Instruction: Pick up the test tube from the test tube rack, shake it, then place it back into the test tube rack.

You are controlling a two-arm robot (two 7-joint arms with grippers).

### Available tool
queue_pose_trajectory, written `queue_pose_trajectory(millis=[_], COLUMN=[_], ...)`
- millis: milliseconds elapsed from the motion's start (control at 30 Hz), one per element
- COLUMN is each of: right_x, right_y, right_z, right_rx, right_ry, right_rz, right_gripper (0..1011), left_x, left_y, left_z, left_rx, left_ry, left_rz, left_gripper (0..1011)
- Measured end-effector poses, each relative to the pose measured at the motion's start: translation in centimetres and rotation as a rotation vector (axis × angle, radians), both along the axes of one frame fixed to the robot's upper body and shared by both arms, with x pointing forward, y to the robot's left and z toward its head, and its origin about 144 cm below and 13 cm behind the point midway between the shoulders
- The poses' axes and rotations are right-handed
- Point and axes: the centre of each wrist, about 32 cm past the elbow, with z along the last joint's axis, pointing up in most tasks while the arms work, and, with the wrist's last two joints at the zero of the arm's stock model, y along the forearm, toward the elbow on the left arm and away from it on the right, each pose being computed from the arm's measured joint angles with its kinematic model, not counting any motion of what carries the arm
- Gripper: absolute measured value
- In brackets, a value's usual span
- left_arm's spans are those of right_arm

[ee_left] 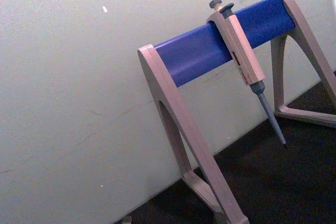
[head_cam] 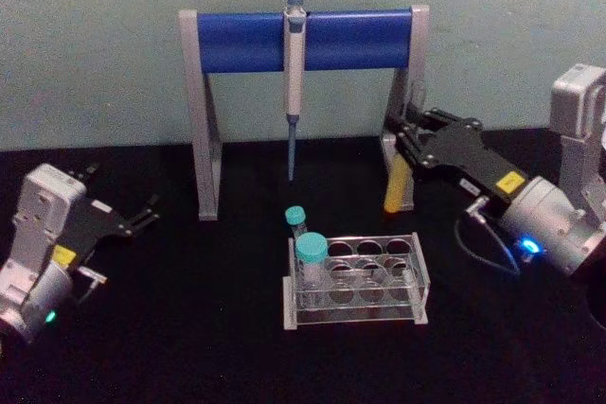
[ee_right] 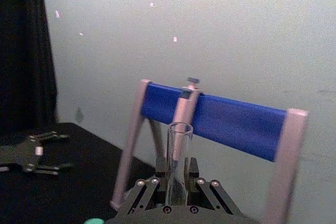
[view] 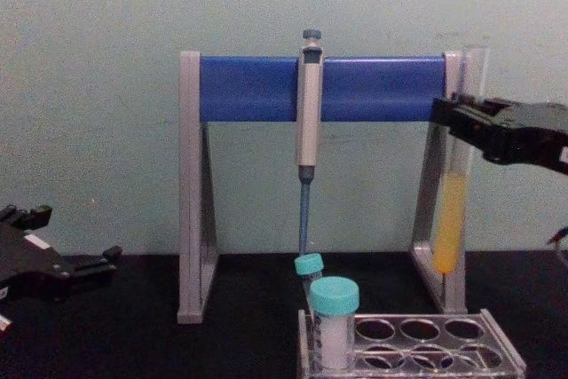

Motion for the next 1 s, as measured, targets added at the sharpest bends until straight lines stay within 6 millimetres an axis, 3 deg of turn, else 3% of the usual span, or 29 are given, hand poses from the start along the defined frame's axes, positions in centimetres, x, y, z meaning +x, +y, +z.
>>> queue_pose_trajectory(millis=[333, 667, 1000], right_x=[-0.1, -0.9, -1.7], right_y=[1.0, -0.6, -2.0], right_z=[0.0, 1.1, 2.2], right_rx=[0.062, 0.020, -0.131], right_ry=[0.048, 0.081, 0.022], right_rz=[0.114, 0.174, 0.083], right_gripper=[237, 237, 237], left_x=[0.0, 0.0, 0.0], left_y=[0.0, 0.0, 0.0], left_z=[0.0, 0.0, 0.0], left_rx=[0.000, 0.000, 0.000], left_ry=[0.000, 0.000, 0.000], left_rz=[0.000, 0.000, 0.000], left_gripper=[1001, 1001, 1001])
